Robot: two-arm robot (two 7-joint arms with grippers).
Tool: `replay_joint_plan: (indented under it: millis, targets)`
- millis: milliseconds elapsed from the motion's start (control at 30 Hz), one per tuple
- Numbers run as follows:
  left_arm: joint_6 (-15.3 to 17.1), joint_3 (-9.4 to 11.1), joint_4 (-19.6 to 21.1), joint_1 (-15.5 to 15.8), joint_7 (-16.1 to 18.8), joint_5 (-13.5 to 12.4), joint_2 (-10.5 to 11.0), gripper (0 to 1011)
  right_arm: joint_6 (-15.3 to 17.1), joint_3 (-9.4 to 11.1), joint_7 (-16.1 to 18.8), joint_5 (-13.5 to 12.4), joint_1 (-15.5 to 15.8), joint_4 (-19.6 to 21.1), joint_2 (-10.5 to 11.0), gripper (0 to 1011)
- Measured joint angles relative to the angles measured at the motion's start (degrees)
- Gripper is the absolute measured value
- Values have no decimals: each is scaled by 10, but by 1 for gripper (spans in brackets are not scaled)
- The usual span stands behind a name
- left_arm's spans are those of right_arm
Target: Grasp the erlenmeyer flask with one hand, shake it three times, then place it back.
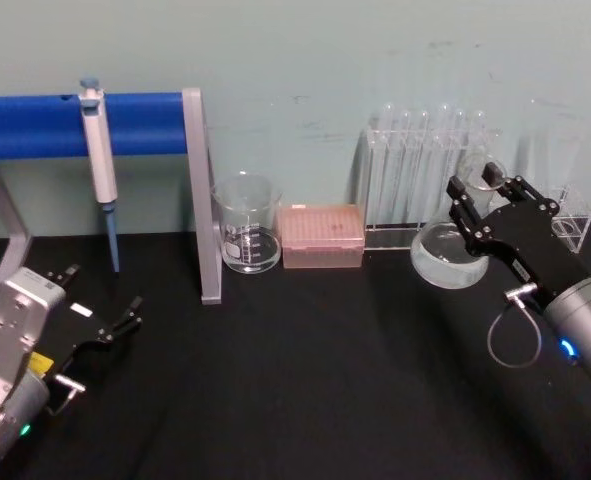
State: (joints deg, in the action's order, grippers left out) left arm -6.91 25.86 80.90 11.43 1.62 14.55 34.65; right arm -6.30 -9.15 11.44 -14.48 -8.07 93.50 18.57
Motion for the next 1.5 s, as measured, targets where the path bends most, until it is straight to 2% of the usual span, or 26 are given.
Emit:
replay_joint_plan:
  millis: [267,500,733,800,833,1067,1367,1500]
  targets:
    - [0,0,0,0,0,0,0,1001,2,9,9,4,1,-3,-7,449]
    - [0,0,0,0,0,0,0,1001,3,5,41,1,-2,-6,-10,449]
    - [0,0,0,0,0,0,0,1001,1,-16,83,-15,-9,-6,-6,449]
    - [0,0,0,0,0,0,0,1001,-3,-30,105,-25,-13,-6,-2,449]
    - [0,0,0,0,0,0,0,1001,-3,-30,105,-25,-13,-6,-2,449]
    - [0,0,0,0,0,0,0,1001,-16,-64,158,-56,-28,-11,9,449]
    - [0,0,0,0,0,0,0,1001,-23,-94,197,-81,-41,-16,23,449]
    - [0,0,0,0,0,0,0,1001,-24,-102,203,-88,-43,-15,29,449]
